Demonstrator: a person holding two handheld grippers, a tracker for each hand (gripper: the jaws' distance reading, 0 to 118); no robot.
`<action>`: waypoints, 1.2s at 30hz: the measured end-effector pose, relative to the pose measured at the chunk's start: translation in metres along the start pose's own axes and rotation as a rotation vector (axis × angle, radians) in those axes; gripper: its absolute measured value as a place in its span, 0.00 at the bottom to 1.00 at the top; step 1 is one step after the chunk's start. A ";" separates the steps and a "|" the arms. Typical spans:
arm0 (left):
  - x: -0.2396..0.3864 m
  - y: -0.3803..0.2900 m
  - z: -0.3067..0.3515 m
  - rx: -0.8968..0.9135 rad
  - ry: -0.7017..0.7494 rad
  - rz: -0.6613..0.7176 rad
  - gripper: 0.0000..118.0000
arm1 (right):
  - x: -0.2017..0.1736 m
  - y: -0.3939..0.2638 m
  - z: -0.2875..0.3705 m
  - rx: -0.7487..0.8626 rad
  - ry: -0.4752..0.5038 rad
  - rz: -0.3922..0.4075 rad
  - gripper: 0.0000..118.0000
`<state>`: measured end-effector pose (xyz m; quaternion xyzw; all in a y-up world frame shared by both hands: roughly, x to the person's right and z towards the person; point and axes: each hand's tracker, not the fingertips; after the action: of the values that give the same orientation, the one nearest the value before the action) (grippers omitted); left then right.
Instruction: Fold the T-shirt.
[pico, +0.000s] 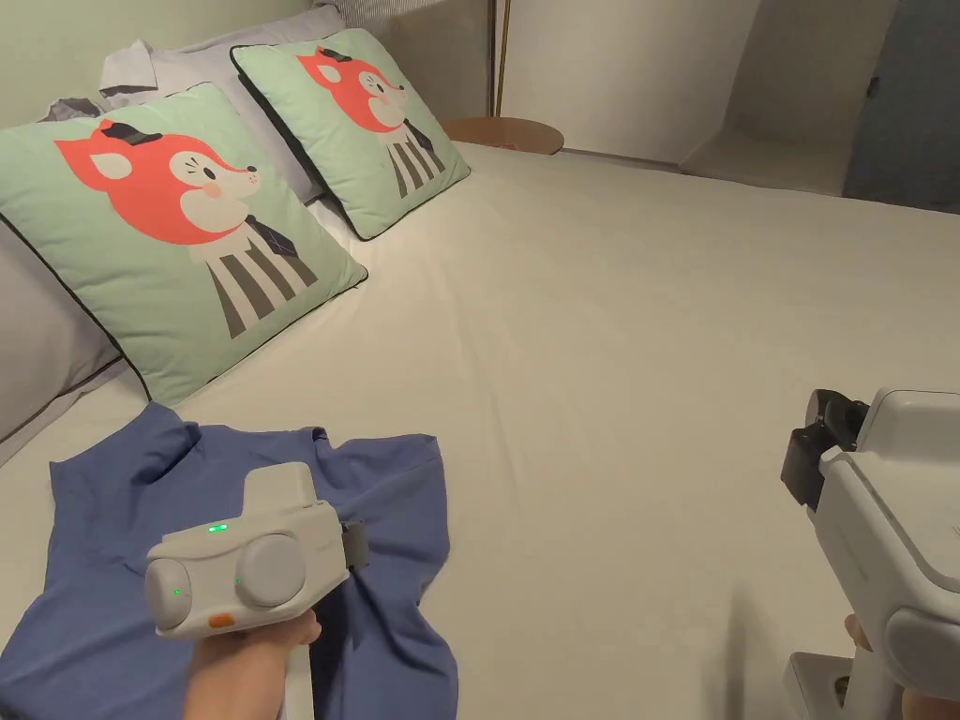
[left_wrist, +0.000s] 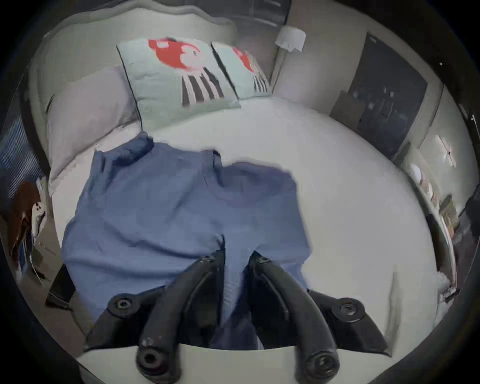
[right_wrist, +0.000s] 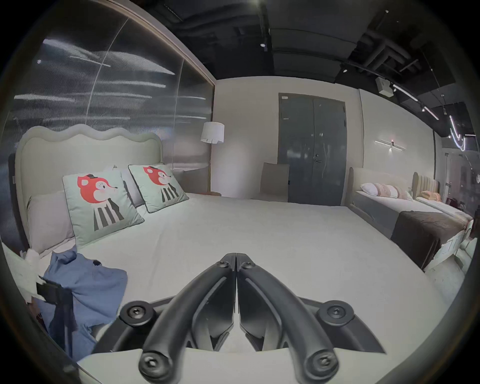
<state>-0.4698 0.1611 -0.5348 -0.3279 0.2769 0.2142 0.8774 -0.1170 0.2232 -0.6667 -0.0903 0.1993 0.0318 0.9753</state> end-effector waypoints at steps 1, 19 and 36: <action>0.004 0.008 0.012 0.036 -0.013 0.010 0.10 | 0.004 0.003 0.005 0.012 -0.008 -0.004 0.01; 0.216 0.056 0.174 0.470 -0.837 -0.196 0.09 | 0.128 0.035 0.114 0.170 -0.277 -0.078 0.01; 0.273 -0.193 0.008 -0.424 -0.620 -0.552 0.09 | 0.168 0.010 0.146 0.143 -0.352 -0.124 0.01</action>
<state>-0.1536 0.0857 -0.6129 -0.4819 -0.1459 0.1123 0.8567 0.0924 0.2648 -0.6023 -0.0260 0.0214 -0.0273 0.9991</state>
